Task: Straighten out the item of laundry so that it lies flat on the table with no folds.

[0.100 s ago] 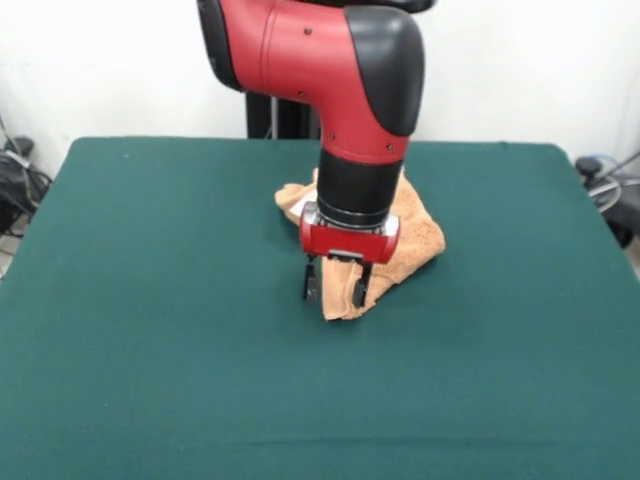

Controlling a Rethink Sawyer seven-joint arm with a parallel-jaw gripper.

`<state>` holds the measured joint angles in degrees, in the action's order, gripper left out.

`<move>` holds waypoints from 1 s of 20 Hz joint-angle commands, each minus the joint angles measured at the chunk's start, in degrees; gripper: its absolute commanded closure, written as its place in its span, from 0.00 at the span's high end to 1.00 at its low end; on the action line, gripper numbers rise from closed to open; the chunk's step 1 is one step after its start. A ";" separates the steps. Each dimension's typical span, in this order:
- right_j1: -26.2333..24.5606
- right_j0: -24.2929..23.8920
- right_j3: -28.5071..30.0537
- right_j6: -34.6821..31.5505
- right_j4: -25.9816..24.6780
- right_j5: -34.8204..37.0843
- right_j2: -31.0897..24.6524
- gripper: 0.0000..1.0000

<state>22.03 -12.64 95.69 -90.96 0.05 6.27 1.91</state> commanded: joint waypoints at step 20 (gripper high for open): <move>-5.13 -0.37 -1.25 -8.24 -5.63 -5.61 -5.17 0.00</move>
<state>22.44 -14.37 95.94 -90.96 -3.66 5.49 -1.24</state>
